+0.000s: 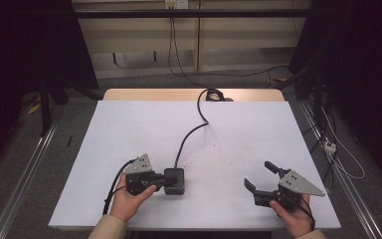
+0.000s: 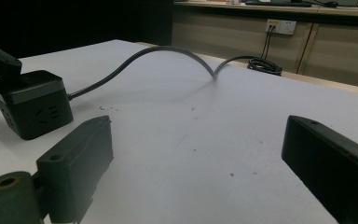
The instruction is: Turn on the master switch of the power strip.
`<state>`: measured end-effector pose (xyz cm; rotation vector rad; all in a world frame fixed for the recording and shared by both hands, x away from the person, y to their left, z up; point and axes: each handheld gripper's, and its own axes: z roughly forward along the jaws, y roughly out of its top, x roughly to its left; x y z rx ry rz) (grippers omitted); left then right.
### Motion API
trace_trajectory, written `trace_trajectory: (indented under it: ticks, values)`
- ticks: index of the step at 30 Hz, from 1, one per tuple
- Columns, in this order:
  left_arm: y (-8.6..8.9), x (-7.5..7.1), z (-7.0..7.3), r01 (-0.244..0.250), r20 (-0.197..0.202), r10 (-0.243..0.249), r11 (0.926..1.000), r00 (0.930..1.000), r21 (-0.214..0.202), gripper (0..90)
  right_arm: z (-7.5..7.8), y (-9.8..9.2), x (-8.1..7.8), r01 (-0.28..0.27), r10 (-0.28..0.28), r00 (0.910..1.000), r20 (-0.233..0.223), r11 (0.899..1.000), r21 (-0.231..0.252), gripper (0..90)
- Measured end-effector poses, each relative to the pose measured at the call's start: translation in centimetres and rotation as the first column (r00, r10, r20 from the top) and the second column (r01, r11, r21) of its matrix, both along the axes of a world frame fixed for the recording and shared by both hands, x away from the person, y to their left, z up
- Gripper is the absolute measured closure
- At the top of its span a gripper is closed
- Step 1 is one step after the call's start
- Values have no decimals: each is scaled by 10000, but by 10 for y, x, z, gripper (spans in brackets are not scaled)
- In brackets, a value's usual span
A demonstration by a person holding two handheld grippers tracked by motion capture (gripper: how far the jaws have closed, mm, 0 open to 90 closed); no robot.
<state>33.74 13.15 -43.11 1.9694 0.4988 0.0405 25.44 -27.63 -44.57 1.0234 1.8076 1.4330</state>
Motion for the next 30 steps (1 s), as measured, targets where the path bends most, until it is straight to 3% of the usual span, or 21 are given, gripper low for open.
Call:
trace_trajectory:
  ticks: [6, 16, 20, 22, 30]
  values:
    - [0, -1, 0, -124, -114, 121, 9996, 9999, -238, 900, 0, -1, 0, 9, -9, 10000, 16, 10000, 14, 80]
    - [-1, -2, 1, -101, -136, 98, 9998, 9999, -197, 900, 0, -1, 1, 4, -4, 10000, -2, 10000, 20, 80]
    - [2, -1, 2, -148, -159, 140, 9987, 9998, -481, 900, 0, -1, 1, 19, -18, 10000, -4, 10000, 25, 80]
    - [3, -1, 3, -200, -213, 186, 9975, 9996, -678, 876, 0, -1, 1, 15, -15, 10000, -7, 10000, 11, 80]
    - [2, -2, 6, -238, -219, 222, 9969, 9995, -750, 746, 0, -1, 1, 5, -5, 10000, -3, 10000, 17, 81]
